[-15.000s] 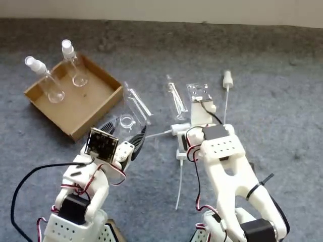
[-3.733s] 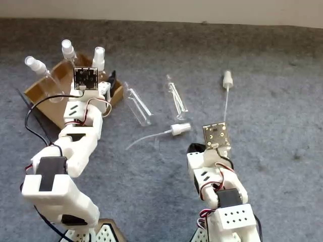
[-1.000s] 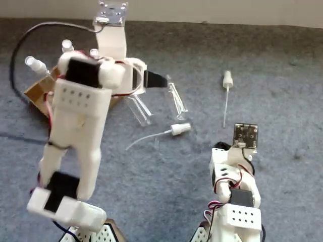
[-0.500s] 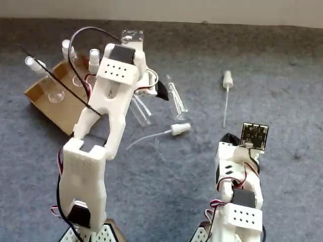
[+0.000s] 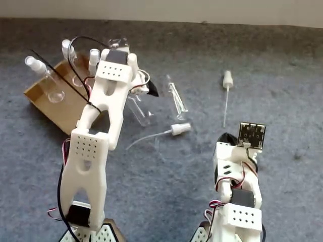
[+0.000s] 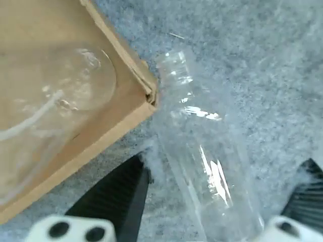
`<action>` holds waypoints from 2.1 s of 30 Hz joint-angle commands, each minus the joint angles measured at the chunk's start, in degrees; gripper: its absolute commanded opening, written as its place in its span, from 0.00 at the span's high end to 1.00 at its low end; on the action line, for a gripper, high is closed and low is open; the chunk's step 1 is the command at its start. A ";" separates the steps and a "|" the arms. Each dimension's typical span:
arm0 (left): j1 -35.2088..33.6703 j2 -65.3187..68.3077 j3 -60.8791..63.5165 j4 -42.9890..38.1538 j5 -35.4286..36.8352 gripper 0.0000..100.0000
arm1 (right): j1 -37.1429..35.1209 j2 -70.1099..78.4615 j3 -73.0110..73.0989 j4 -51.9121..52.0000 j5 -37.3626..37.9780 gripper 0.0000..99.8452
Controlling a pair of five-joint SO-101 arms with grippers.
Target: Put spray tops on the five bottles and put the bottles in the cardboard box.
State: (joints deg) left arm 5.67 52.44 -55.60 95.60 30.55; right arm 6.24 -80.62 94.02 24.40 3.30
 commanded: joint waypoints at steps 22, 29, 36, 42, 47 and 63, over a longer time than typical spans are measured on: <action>3.56 1.98 -5.49 -2.02 0.26 0.89 | -0.48 -0.66 -0.31 -1.27 0.70 1.00; 8.66 -3.38 -13.49 3.52 -5.27 0.89 | -0.48 -0.66 -0.31 -1.27 0.70 1.00; 9.45 -8.22 -12.53 5.19 -24.00 0.89 | -0.57 -0.66 -0.31 -1.27 0.79 1.00; 10.68 -22.20 -2.42 5.27 -26.73 0.89 | -0.57 -0.66 -0.31 -1.27 0.79 1.00; 10.68 -34.07 11.82 5.10 -26.81 0.89 | -0.57 -0.66 -0.31 -1.27 0.79 1.00; 16.92 -63.34 54.64 4.84 -39.91 0.89 | -0.57 -0.66 -0.31 -1.36 0.79 1.00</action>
State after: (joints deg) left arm 20.18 -1.63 -9.19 100.35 -3.91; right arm 6.24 -80.62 94.02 24.40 3.30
